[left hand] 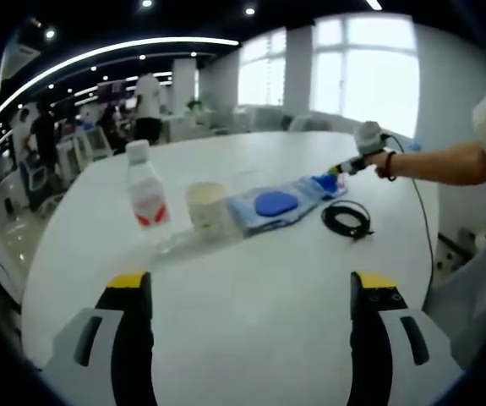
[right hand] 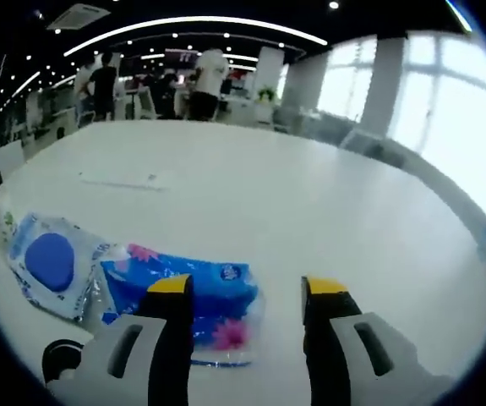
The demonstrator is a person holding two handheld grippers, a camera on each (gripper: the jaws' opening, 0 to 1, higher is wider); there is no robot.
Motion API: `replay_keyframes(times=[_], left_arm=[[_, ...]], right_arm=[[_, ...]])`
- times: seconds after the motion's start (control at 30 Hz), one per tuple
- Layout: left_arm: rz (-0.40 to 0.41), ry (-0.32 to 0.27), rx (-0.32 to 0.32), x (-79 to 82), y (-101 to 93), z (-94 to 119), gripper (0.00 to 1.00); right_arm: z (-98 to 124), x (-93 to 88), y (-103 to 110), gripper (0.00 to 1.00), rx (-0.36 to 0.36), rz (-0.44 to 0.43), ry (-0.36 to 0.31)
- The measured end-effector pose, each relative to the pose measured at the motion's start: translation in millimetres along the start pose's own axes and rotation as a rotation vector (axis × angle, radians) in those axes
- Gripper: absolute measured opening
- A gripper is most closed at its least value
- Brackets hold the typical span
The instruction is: Arrange the tabletop items into an orderly group along one side of the table until the central work area is clear of visible clutter.
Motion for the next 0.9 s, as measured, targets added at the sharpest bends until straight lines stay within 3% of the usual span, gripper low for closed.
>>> replay_keyframes(times=[0.3, 0.57, 0.73, 0.9], left_arm=[[0.021, -0.01, 0.001, 1.6, 3.4, 2.4, 0.95], [0.034, -0.022, 0.024, 3.3, 15.5, 6.7, 0.97], [0.031, -0.027, 0.045, 3.5, 23.2, 11.2, 0.97], [0.026, -0.034, 0.049, 5.8, 28.3, 16.2, 0.98]], right_arm=[[29.5, 0.4, 10.9, 0.72, 0.07, -0.032, -0.065], [62.4, -7.2, 36.1, 0.84, 0.241, -0.01, -0.113], [80.7, -11.0, 46.9, 0.88, 0.302, 0.041, -0.14], [102.3, -11.8, 59.4, 0.99, 0.376, 0.069, -0.167]])
Point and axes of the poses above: the point that each gripper's makers call its tool centre point, and the gripper's own axes: z roughly backward along the fingers, y roughly to its left, x roughly out of its top, the point moved 10 cm from there along z, roughly backward along the fingers, and after that the axes turned 10 degrees about x, right-handed, at the moved point
